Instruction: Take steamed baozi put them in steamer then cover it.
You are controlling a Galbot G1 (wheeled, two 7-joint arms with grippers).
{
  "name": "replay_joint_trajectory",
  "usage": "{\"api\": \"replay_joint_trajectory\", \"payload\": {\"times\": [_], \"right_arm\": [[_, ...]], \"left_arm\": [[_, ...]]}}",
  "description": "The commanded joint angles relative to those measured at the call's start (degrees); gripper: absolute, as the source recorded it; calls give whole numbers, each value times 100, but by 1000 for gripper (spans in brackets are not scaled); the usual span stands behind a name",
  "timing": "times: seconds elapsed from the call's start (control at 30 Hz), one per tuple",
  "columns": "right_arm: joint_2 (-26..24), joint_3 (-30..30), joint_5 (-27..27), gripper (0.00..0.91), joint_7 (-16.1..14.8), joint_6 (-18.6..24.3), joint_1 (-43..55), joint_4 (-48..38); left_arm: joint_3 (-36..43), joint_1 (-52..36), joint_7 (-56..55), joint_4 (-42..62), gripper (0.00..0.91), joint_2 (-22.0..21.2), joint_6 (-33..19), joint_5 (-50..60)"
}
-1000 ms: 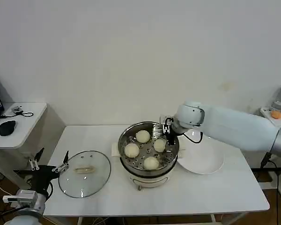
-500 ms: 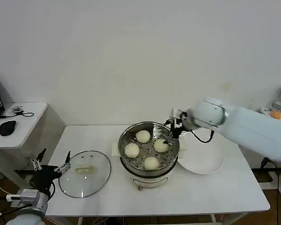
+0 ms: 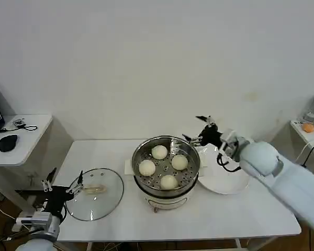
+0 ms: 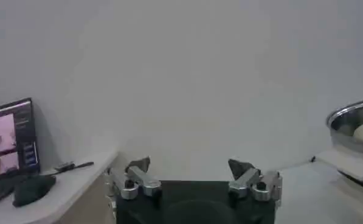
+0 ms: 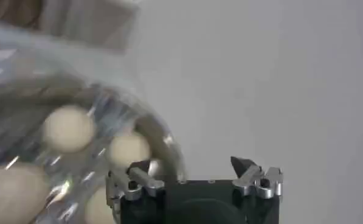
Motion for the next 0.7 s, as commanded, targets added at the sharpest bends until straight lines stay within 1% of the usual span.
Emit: {"api": "replay_joint_trajectory", "payload": {"times": [0.03,0.07,0.1,0.17,0.23,0.3,0.33,0.43,0.53,0.7], "right_arm": [[1691,5340,-521,907,-84,1510,-4432,305],[1810,5735,-357,907,-180,1504,-4814,382],[2054,5948,-314,907,-308,1472,-5029,418],[2323,6393,-240,907,-404,1513,-5436,546],[2551,6690,-263,907,-490,1599,-5802,679],[2674,6851,-240,907,-520,1646,-6001,750],[2757,6916,-229,907,-507,1708,-6088,788],[2911,6956,-312,907,-475,1821,-6196,834],[3045,6916,-324,907,-405,1860,-6204,893],[3228,6914,-320,907,-277,1850,-6230,1025]], "left_arm": [[241,46,-290,312,907,79,-308,1453],[234,87,-236,345,907,124,-302,1939],[234,128,-223,371,907,173,-324,2294],[280,208,-213,471,907,282,-358,3120],[374,249,-158,719,907,358,-481,4119],[423,230,-146,889,907,384,-535,4819],[460,184,-229,1093,907,395,-663,5427],[598,87,-456,1374,907,424,-747,6452],[788,-13,-465,1702,907,465,-801,7202],[1014,-344,-321,1985,907,456,-765,7653]]}}
